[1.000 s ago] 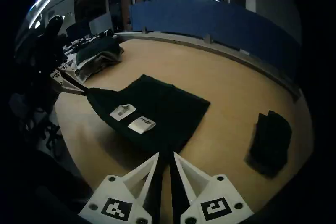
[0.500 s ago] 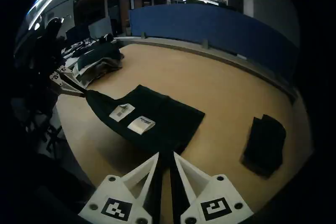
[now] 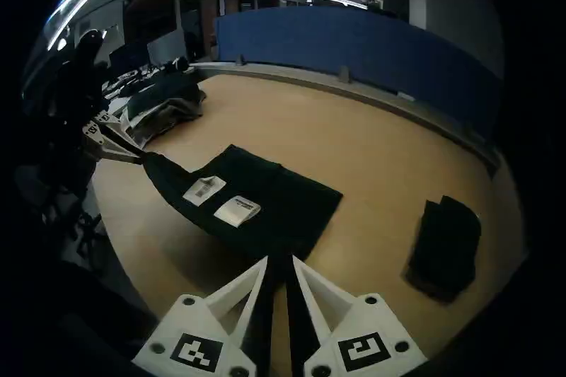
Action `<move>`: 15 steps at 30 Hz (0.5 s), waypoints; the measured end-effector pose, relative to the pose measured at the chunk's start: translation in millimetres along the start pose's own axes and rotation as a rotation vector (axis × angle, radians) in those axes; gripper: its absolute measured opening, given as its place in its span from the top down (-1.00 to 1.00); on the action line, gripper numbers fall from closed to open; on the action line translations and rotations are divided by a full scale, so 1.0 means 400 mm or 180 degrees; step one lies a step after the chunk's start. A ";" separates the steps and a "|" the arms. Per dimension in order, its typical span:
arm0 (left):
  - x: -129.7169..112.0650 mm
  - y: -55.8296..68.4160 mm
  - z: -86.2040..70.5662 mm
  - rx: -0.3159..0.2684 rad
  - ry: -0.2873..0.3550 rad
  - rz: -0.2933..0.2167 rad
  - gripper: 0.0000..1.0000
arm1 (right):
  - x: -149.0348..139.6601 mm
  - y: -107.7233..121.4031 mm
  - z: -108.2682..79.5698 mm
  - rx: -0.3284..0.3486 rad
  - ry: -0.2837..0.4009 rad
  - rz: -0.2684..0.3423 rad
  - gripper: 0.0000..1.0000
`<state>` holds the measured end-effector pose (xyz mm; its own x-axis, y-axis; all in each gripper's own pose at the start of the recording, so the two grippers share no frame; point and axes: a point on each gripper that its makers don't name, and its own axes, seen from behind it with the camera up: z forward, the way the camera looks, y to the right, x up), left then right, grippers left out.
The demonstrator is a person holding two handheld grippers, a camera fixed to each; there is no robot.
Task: Fold towel
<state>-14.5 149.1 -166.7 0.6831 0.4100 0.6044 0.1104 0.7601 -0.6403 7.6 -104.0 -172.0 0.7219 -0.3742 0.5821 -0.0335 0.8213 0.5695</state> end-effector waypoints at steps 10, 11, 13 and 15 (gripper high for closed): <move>0.047 -0.053 0.055 0.0078 -0.0013 -0.0046 0.79 | 0.026 0.048 0.063 -0.0045 -0.0023 0.0014 0.81; 0.055 -0.060 0.061 0.0087 -0.0010 -0.0059 0.79 | 0.031 0.055 0.071 -0.0049 -0.0022 0.0024 0.81; 0.068 -0.072 0.072 0.0100 -0.0002 -0.0081 0.79 | 0.041 0.068 0.085 -0.0063 -0.0017 0.0039 0.81; 0.081 -0.085 0.085 0.0113 0.0007 -0.0103 0.80 | 0.051 0.083 0.101 -0.0083 -0.0010 0.0052 0.81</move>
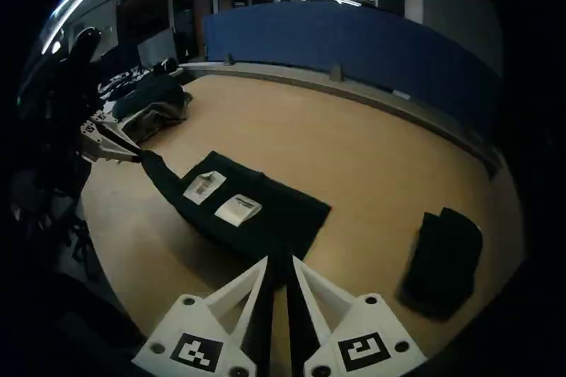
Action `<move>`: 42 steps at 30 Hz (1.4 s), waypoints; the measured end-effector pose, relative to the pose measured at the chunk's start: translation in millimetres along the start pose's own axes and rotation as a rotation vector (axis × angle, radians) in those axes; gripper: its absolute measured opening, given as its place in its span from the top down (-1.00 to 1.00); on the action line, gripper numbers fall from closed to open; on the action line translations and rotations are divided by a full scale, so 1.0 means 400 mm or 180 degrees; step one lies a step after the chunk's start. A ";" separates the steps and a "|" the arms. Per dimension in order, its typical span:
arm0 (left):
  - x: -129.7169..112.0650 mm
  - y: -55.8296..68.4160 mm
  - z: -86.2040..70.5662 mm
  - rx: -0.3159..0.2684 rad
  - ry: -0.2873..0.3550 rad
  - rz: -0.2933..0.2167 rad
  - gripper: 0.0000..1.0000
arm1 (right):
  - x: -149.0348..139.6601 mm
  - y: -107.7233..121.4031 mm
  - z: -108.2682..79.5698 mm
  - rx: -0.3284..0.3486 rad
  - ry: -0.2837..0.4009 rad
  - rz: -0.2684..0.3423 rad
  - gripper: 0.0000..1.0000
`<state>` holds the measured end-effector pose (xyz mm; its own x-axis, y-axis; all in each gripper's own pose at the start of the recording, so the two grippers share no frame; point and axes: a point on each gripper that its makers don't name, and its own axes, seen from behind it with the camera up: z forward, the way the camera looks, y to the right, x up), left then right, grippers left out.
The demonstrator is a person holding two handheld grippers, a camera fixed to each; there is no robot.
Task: Fold towel
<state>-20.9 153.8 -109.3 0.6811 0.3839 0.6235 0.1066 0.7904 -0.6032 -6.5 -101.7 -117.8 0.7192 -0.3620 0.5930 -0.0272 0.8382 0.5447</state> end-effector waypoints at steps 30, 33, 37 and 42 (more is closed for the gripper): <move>0.018 -0.136 0.223 0.0193 -0.0297 -0.0096 0.80 | 0.018 0.122 0.235 -0.0120 -0.0229 0.0233 0.81; 0.012 -0.141 0.238 0.0210 -0.0329 -0.0100 0.79 | 0.012 0.124 0.251 -0.0124 -0.0267 0.0240 0.81; 0.008 -0.148 0.254 0.0232 -0.0369 -0.0115 0.77 | 0.004 0.124 0.270 -0.0107 -0.0333 0.0261 0.81; 0.005 -0.156 0.261 0.0250 -0.0423 -0.0166 0.76 | -0.001 0.128 0.280 -0.0108 -0.0379 0.0275 0.80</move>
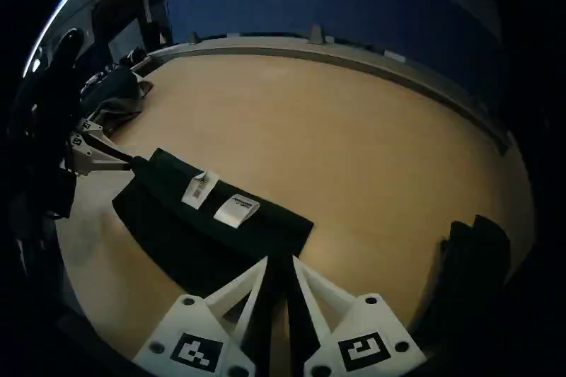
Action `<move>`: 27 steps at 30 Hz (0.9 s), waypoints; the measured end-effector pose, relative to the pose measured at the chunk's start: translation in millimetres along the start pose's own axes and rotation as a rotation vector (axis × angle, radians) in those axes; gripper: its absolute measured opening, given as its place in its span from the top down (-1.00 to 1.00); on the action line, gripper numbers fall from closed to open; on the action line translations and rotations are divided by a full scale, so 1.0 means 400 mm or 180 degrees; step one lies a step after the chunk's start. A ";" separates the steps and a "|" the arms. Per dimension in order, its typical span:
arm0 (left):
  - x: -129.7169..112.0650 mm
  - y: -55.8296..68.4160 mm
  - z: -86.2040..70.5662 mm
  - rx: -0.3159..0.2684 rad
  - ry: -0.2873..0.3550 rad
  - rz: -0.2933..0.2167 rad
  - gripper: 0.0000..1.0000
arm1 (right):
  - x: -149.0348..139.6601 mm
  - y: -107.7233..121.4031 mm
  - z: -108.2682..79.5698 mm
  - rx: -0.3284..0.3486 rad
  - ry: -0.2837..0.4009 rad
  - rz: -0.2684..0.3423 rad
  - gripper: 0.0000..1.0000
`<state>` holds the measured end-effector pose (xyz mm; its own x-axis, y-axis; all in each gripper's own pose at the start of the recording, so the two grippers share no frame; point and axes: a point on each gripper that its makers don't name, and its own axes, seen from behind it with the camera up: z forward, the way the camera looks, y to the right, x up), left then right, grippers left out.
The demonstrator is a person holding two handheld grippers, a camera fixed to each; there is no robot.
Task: Fold towel
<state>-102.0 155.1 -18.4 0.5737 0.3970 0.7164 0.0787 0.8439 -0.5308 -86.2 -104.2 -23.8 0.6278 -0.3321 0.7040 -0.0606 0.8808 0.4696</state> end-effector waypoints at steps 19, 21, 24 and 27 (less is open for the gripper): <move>0.009 -0.039 0.028 0.0236 -0.0155 0.0044 0.25 | -0.001 0.039 0.038 -0.0157 -0.0150 -0.0094 0.29; 0.010 -0.042 0.029 0.0236 -0.0160 0.0031 0.25 | 0.001 0.041 0.043 -0.0169 -0.0158 -0.0104 0.25; 0.007 -0.046 0.033 0.0242 -0.0178 0.0058 0.25 | 0.007 0.044 0.049 -0.0183 -0.0162 -0.0108 0.17; 0.008 -0.053 0.035 0.0277 -0.0189 0.0105 0.21 | 0.014 0.051 0.055 -0.0211 -0.0164 -0.0097 0.05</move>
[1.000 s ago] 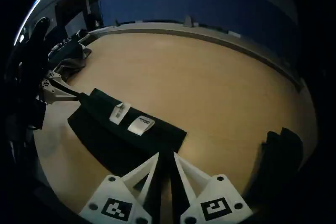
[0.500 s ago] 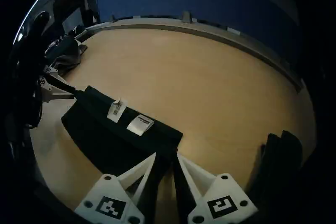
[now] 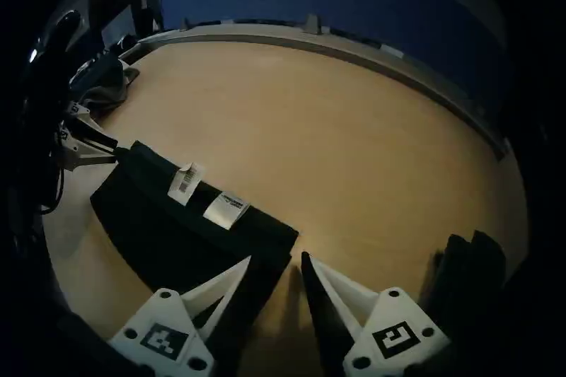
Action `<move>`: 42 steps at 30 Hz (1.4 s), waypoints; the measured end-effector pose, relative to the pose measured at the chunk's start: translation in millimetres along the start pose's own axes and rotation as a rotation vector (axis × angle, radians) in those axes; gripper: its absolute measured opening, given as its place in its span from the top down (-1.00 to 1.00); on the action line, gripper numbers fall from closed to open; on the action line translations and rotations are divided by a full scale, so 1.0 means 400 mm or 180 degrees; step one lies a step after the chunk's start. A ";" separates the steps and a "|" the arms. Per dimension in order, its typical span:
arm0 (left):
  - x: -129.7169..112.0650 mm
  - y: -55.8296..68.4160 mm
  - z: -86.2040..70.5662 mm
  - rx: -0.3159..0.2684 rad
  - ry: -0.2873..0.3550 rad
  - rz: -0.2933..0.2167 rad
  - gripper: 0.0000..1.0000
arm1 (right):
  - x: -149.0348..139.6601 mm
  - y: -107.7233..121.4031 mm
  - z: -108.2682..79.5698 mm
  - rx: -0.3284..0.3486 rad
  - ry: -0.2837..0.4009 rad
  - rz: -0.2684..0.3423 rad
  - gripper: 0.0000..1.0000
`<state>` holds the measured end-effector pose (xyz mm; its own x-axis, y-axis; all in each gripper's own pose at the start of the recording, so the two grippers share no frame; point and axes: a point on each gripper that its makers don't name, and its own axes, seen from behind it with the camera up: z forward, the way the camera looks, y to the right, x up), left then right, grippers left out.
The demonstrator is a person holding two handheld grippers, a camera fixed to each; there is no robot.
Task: Fold towel
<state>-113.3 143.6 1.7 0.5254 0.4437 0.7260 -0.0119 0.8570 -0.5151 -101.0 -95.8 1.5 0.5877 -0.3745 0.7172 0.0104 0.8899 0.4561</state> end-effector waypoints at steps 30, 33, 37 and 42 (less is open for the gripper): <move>0.081 -0.102 -0.011 0.0396 0.0135 -0.0120 -0.83 | 0.060 0.073 0.005 -0.0457 0.0143 -0.0022 -1.00; 0.082 -0.106 -0.021 0.0398 0.0153 -0.0147 -0.84 | 0.071 0.071 -0.008 -0.0452 0.0193 -0.0010 -1.00; 0.076 -0.106 -0.032 0.0404 0.0163 -0.0151 -0.84 | 0.082 0.067 -0.031 -0.0443 0.0255 -0.0003 -1.00; 0.064 -0.098 -0.052 0.0404 0.0179 -0.0171 -0.84 | 0.080 0.062 -0.064 -0.0432 0.0305 -0.0012 -1.00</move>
<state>-81.5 115.9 31.1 0.5750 0.3840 0.7224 -0.0881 0.9070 -0.4119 -61.3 -79.1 22.4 0.6618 -0.3572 0.6591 0.1181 0.9179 0.3789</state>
